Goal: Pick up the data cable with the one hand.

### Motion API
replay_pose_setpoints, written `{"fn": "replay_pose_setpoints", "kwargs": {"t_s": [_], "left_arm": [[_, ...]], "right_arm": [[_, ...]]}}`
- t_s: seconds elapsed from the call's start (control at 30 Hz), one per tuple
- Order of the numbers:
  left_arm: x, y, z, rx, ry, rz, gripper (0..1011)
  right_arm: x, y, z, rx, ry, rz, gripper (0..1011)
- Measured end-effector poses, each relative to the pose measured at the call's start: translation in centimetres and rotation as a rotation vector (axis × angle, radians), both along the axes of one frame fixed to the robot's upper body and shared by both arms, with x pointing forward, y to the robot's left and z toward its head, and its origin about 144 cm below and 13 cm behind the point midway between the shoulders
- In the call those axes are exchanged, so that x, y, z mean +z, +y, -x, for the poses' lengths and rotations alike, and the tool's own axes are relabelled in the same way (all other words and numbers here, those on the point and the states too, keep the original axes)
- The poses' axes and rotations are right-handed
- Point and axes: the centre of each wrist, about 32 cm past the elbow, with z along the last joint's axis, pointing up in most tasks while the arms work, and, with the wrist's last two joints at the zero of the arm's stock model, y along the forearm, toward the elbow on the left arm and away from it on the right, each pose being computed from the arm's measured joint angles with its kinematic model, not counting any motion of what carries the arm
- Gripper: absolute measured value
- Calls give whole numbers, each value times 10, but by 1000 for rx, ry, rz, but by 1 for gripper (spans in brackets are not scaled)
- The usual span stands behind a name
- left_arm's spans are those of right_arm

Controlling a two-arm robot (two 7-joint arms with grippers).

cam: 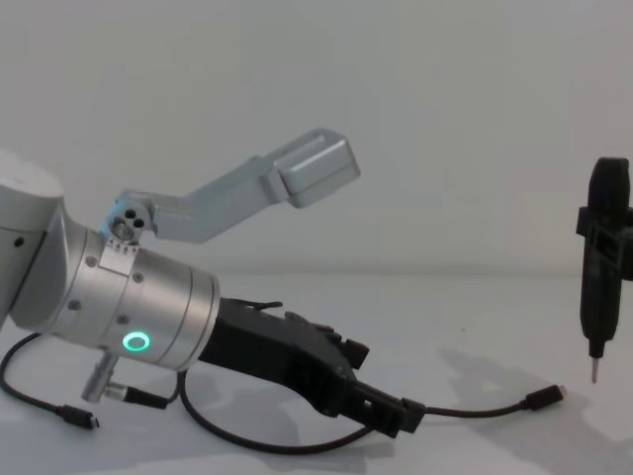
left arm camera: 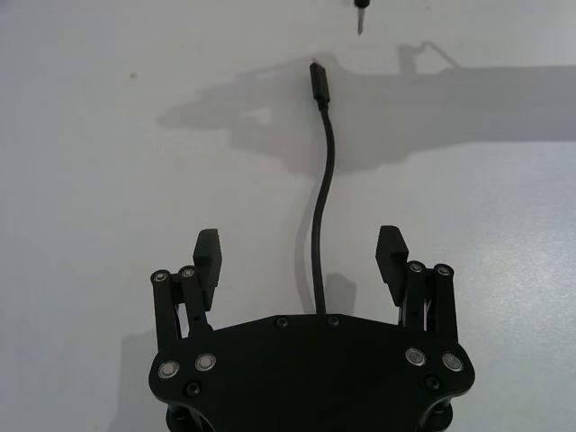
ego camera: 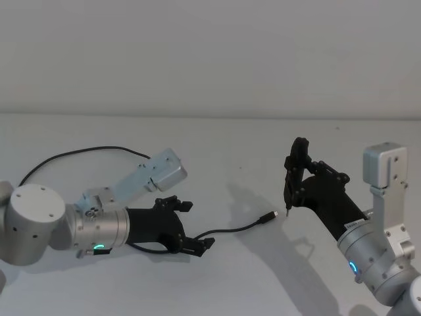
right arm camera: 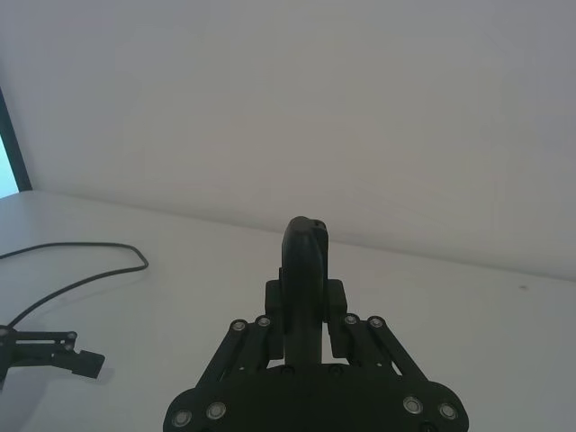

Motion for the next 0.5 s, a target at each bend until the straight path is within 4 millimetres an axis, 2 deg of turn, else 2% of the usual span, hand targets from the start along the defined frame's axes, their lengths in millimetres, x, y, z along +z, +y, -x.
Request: {"fn": "replay_pose_setpoints", "kwargs": {"t_s": [0.5], "left_arm": [[-4, -5, -5, 28, 21, -16, 1001]], "right_arm": [[0, 0, 0, 0, 0, 0, 274]]}}
